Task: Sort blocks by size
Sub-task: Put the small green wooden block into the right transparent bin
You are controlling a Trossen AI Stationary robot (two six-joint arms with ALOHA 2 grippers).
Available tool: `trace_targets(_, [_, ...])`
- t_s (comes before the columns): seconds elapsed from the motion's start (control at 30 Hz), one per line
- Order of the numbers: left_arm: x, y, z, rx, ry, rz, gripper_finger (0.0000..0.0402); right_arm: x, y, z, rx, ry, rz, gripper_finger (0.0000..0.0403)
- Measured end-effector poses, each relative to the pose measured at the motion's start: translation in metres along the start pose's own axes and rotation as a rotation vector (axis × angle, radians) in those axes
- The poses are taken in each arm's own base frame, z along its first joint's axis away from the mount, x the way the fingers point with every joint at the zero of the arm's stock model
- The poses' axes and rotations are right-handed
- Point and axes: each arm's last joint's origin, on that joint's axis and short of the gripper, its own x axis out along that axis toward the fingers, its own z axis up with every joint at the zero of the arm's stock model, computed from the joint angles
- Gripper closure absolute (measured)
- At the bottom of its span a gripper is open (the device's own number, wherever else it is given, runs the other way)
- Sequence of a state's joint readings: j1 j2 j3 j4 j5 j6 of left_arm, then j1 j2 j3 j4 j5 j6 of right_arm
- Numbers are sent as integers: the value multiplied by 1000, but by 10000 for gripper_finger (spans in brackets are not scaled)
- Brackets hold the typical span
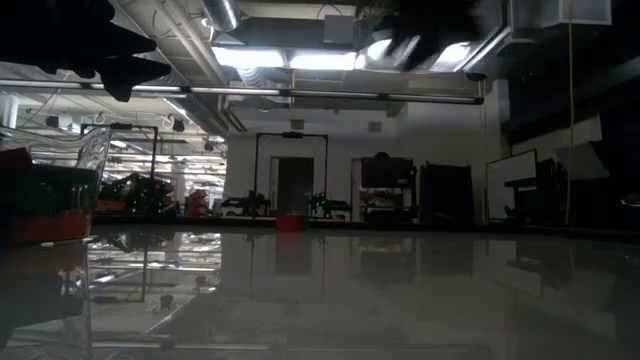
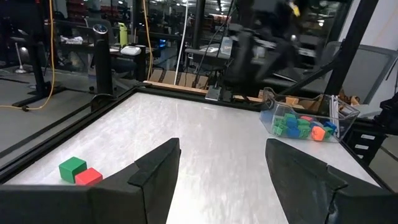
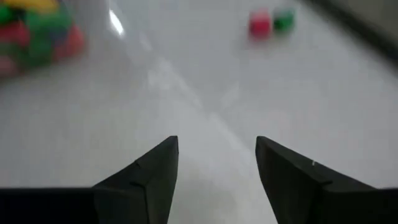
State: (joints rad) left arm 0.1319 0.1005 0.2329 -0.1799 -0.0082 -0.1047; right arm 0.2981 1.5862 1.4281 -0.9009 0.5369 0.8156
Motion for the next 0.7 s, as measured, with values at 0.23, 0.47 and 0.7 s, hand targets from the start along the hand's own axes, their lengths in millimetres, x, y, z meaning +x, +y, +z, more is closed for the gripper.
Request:
trace_targets(0.23, [0,0,0,0,0,0,176,86,-18,72,-156,-219,146,191])
trace_targets(0.47, [0,0,0,7,2,1,176,174,-63,95,-140,-235,157,191])
trace_targets(0.7, [2,1,-1,12,12,24,176,233,-103,88,-99,-160,95,191])
